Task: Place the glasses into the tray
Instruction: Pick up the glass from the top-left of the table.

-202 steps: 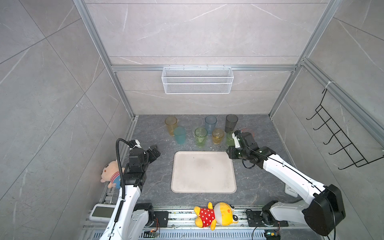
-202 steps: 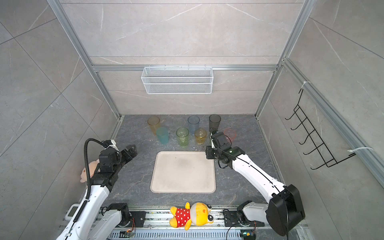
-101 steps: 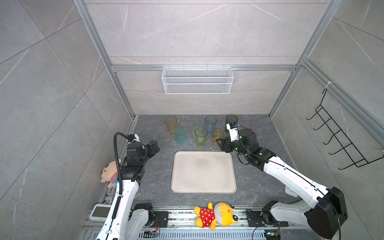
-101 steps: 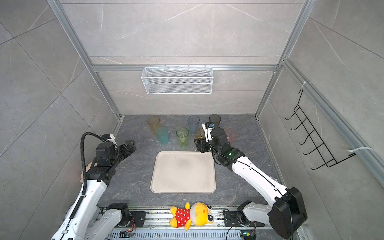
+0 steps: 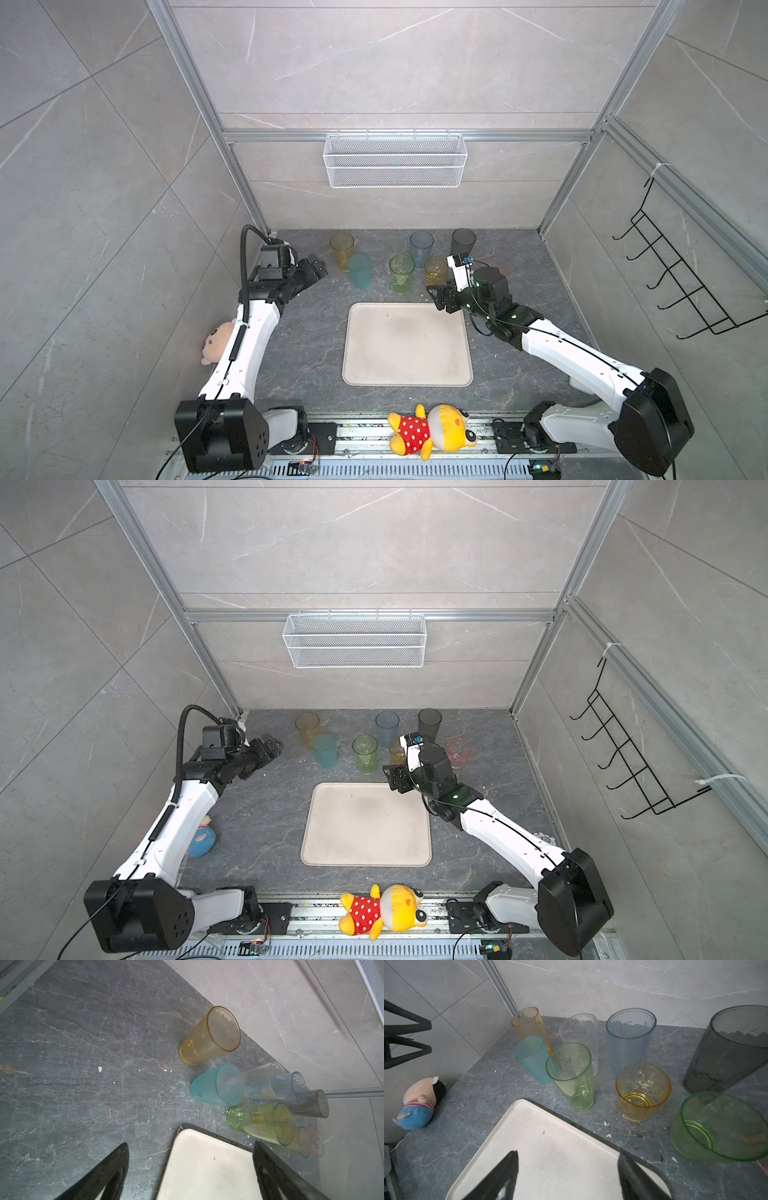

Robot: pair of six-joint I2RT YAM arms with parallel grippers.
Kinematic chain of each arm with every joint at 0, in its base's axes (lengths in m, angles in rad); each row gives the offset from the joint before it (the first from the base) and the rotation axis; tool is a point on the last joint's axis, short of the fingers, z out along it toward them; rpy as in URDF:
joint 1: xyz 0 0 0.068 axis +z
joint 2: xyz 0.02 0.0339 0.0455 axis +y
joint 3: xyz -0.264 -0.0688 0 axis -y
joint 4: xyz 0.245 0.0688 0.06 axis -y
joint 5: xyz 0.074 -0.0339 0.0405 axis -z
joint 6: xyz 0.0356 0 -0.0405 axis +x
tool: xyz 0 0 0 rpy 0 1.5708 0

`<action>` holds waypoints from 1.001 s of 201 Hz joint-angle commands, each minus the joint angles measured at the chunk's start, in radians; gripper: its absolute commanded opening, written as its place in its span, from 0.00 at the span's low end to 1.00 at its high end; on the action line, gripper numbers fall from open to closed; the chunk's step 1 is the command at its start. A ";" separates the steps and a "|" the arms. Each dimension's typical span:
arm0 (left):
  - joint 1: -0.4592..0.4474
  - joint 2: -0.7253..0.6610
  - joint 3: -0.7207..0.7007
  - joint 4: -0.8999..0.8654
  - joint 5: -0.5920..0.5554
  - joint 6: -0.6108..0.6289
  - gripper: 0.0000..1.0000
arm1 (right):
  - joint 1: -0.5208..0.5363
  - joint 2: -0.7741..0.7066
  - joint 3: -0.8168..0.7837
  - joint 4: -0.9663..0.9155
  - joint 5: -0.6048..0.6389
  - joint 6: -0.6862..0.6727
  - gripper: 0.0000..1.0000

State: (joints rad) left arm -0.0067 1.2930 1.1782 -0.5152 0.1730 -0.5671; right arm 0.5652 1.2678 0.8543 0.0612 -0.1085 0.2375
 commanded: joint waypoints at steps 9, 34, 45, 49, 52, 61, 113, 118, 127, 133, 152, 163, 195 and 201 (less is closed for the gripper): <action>-0.001 0.069 0.151 -0.102 0.039 0.033 0.93 | 0.023 0.014 -0.043 0.092 -0.022 0.007 0.80; -0.001 0.136 0.252 -0.146 0.021 0.048 0.93 | 0.048 0.029 -0.062 0.137 -0.019 -0.014 0.83; -0.001 0.167 0.293 -0.161 0.014 0.057 0.93 | 0.062 0.036 -0.063 0.142 -0.016 -0.022 0.84; -0.001 0.177 0.308 -0.166 0.012 0.058 0.93 | 0.067 0.037 -0.063 0.145 -0.016 -0.025 0.85; -0.002 0.185 0.317 -0.169 0.008 0.059 0.93 | 0.071 0.038 -0.064 0.149 -0.014 -0.028 0.85; -0.001 0.208 0.345 -0.179 0.003 0.061 0.93 | 0.087 0.041 -0.068 0.161 -0.006 -0.038 0.86; -0.001 0.343 0.472 -0.175 -0.037 0.082 0.93 | 0.168 0.071 -0.084 0.222 0.043 -0.094 0.96; -0.001 0.360 0.485 -0.176 -0.040 0.085 0.93 | 0.172 0.075 -0.083 0.225 0.043 -0.095 0.97; -0.001 0.391 0.512 -0.181 -0.047 0.091 0.93 | 0.177 0.083 -0.080 0.227 0.044 -0.096 0.97; -0.002 0.412 0.531 -0.186 -0.054 0.094 0.93 | 0.180 0.086 -0.076 0.224 0.045 -0.097 0.97; -0.001 0.484 0.597 -0.204 -0.056 0.098 0.92 | 0.189 0.089 -0.073 0.224 0.052 -0.098 0.97; -0.001 0.524 0.633 -0.215 -0.056 0.099 0.92 | 0.194 0.091 -0.078 0.234 0.056 -0.097 0.98; -0.001 0.624 0.715 -0.240 -0.059 0.096 0.90 | 0.202 0.112 -0.075 0.251 0.062 -0.080 0.99; -0.001 0.640 0.725 -0.244 -0.059 0.095 0.89 | 0.205 0.118 -0.068 0.245 0.058 -0.085 0.99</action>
State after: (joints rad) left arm -0.0067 1.8854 1.8347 -0.7235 0.1295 -0.4919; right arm 0.7589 1.3582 0.7887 0.2829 -0.0639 0.1600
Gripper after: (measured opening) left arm 0.900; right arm 0.992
